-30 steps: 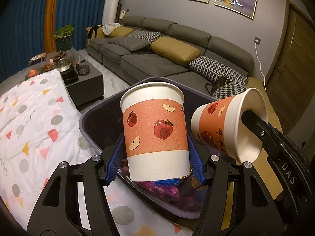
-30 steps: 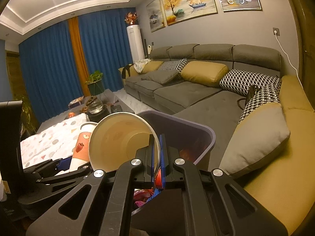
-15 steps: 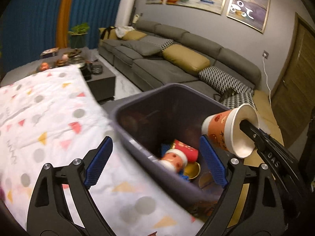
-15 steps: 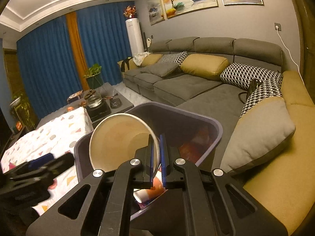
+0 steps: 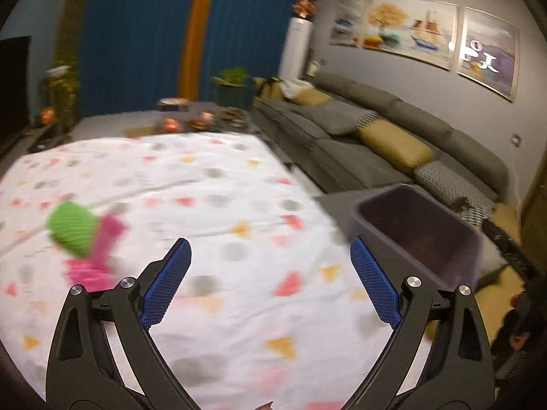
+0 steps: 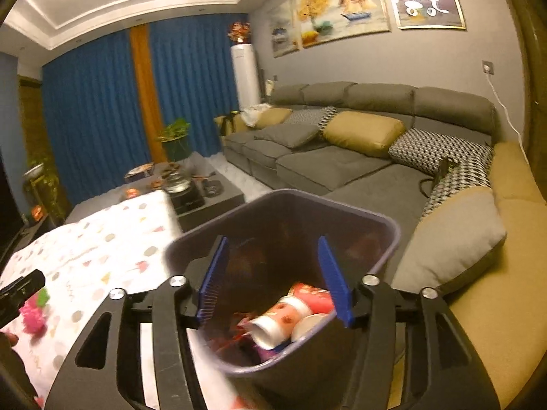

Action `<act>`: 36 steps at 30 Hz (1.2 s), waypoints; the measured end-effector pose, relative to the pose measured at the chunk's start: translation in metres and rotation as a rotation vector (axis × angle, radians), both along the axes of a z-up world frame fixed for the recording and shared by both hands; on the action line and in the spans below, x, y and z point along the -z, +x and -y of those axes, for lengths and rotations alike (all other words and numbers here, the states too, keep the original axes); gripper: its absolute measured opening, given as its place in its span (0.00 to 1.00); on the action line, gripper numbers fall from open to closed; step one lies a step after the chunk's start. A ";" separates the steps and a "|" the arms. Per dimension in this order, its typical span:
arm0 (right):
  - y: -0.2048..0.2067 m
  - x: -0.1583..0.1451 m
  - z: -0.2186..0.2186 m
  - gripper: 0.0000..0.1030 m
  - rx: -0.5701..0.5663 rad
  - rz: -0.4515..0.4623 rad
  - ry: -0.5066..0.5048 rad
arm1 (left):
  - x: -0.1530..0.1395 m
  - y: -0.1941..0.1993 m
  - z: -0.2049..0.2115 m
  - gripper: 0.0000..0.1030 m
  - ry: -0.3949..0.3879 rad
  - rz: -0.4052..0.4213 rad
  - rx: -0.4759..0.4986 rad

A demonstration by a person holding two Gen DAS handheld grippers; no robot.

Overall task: Collect trash
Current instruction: 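Move both grippers back to the pink bag and green net, then grasp the pink plastic bag with the left gripper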

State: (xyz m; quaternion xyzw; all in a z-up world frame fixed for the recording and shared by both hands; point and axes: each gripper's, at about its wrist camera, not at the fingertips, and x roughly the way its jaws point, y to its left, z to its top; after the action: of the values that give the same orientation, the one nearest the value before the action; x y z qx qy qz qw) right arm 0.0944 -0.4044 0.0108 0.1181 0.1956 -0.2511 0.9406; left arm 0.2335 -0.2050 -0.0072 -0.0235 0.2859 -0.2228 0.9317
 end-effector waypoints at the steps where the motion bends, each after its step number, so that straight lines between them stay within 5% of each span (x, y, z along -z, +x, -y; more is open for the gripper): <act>1: 0.001 -0.001 -0.006 0.62 -0.009 0.002 -0.004 | 0.000 0.000 -0.014 0.90 0.006 0.009 -0.035; 11: 0.031 0.006 -0.119 0.70 -0.277 -0.018 -0.014 | 0.028 0.010 -0.116 0.90 0.071 -0.039 -0.247; 25: 0.068 0.009 -0.189 0.70 -0.398 -0.054 -0.015 | 0.062 0.045 -0.131 0.89 0.090 -0.153 -0.250; 36: 0.097 0.016 -0.215 0.70 -0.448 -0.085 -0.032 | 0.075 0.058 -0.130 0.43 0.059 -0.251 -0.180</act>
State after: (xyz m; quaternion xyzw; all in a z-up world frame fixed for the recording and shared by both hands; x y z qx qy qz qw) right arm 0.1910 -0.1895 -0.0049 0.0459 0.2522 -0.0437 0.9656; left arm 0.2918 -0.0748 -0.0825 -0.0493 0.4035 -0.1252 0.9050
